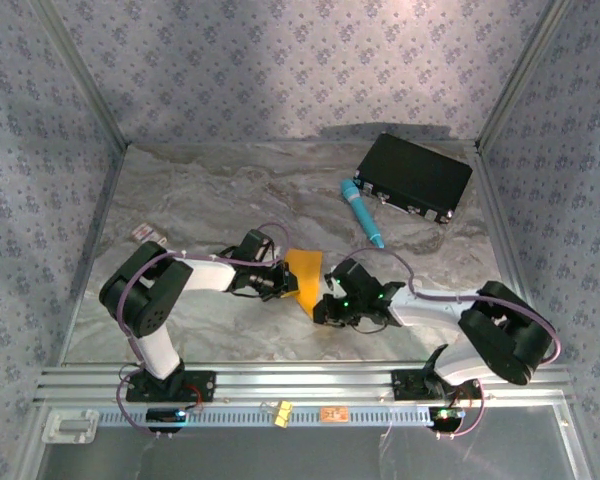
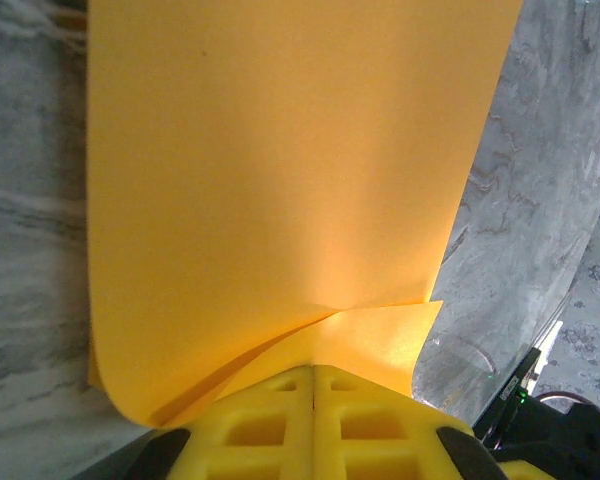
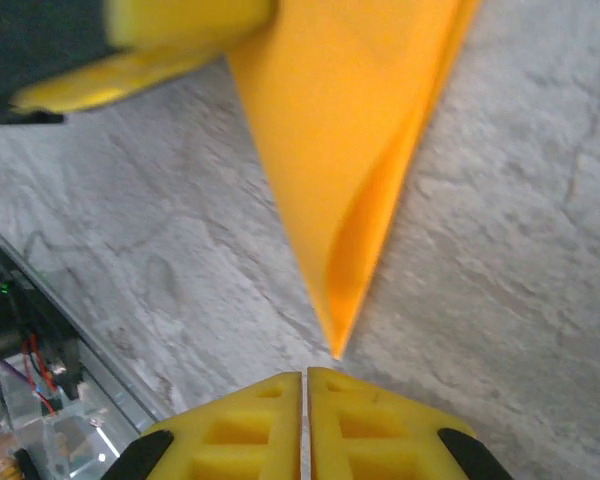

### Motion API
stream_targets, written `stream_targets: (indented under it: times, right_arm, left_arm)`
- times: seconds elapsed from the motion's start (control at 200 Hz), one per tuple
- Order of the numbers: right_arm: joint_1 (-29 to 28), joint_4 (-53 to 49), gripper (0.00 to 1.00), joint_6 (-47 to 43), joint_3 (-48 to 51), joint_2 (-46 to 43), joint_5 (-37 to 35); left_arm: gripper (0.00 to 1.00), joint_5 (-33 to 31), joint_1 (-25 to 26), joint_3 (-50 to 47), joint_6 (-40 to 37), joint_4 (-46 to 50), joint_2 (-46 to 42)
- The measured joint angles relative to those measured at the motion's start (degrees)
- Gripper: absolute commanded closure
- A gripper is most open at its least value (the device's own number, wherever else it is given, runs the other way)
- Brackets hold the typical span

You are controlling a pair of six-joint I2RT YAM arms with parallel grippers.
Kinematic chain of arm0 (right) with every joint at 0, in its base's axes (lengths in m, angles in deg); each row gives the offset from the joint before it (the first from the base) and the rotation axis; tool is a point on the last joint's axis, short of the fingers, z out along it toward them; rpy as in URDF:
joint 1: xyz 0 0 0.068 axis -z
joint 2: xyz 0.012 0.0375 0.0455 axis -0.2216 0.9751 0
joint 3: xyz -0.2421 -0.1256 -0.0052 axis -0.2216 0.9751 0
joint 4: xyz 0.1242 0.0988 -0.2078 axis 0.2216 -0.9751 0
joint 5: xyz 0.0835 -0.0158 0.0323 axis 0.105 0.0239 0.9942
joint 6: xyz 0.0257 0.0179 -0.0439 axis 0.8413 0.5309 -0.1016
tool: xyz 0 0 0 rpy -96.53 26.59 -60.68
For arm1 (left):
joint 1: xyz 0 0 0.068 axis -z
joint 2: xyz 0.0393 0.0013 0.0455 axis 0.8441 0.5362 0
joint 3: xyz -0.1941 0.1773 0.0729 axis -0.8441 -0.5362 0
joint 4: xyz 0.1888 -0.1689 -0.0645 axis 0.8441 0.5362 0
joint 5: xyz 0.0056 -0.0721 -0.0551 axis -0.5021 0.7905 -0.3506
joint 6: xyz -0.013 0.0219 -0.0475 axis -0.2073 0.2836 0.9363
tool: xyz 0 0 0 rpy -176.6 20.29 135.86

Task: Fold a paper plane with a square sheet of paper (pick it up from the middle)
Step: Third fold the triangle at the center of the table.

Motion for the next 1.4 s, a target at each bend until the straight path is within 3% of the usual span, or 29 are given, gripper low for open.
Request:
stream_targets:
  times: [0.315,0.835,1.049,1.399]
  right_arm:
    - [1.31,1.81,0.89,0.00,-8.68,8.22,-1.16]
    - [1.31,4.39,0.92,0.90,-6.19,11.98,-2.89]
    - [1.31,4.66,0.93,0.94,-6.19,12.07,-2.89]
    - [1.31,7.87,0.93,1.77,-4.66,12.09,-2.89]
  left_arm:
    - [0.94,0.00,0.00,0.00,0.00,-0.02,0.00]
    - [0.83,-1.55,0.04,0.37,-0.66,2.23,-2.69]
    - [0.87,-3.23,0.81,0.37,-0.85,3.76,-7.82]
    - [0.90,-4.17,3.48,0.33,-0.70,2.73,-2.80]
